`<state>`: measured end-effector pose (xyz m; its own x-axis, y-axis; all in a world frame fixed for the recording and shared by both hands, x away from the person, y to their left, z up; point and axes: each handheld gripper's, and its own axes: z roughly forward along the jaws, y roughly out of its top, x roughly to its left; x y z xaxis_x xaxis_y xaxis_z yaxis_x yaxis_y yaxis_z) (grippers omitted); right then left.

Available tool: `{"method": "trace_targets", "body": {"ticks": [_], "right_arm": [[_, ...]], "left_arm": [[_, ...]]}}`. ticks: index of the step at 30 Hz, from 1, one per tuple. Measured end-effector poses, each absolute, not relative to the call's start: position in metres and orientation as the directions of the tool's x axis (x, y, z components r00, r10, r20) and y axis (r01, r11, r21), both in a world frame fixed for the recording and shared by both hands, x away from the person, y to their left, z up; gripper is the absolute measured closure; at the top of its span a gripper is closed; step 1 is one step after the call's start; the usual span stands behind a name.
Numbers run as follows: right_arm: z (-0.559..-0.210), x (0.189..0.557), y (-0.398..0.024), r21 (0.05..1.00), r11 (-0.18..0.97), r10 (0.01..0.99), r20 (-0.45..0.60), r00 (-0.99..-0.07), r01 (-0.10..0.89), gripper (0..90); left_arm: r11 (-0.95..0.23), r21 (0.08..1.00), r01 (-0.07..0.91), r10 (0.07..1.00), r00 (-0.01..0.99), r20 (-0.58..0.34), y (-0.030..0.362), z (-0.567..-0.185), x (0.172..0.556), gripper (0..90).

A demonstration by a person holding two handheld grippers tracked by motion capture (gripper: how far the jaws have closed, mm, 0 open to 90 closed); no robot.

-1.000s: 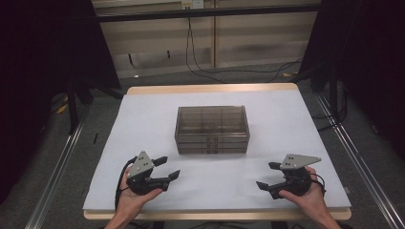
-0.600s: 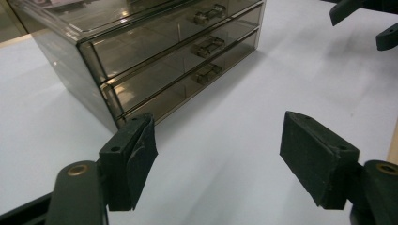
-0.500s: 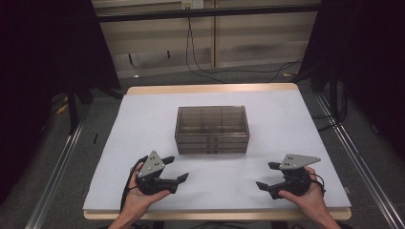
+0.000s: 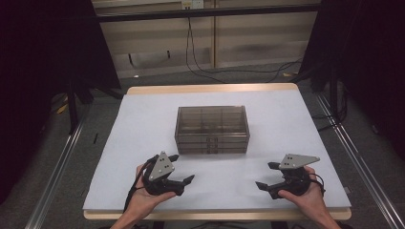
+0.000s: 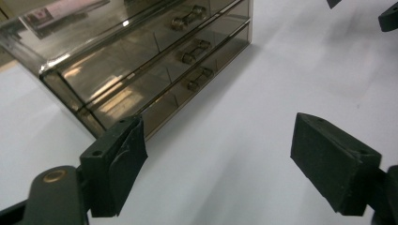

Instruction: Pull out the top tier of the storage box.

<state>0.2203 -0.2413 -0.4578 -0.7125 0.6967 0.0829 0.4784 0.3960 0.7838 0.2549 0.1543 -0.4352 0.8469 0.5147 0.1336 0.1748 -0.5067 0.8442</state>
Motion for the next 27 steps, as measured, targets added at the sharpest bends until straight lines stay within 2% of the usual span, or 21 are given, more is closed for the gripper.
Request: {"method": "trace_targets", "body": {"ticks": [11,17,21,27], "right_arm": [[-0.458,0.22,-0.241,0.781,0.399,0.696,0.083,-0.713,0.48,16.3],[-0.458,0.221,-0.241,0.781,0.4,0.695,0.082,-0.715,0.479,16.3],[-0.458,0.22,-0.241,0.781,0.399,0.696,0.084,-0.713,0.481,16.3],[-0.458,0.22,-0.241,0.779,0.4,0.695,0.086,-0.714,0.482,16.3]], "left_arm": [[-0.558,0.827,0.074,0.481,0.841,0.249,0.144,-0.43,0.253,27.1],[-0.59,0.806,0.045,0.454,0.845,0.285,0.137,-0.427,0.257,36.1],[-0.613,0.79,0.006,0.44,0.833,0.335,0.129,-0.426,0.258,38.9],[-0.65,0.76,0.009,0.441,0.819,0.368,0.123,-0.424,0.259,45.9]]}}
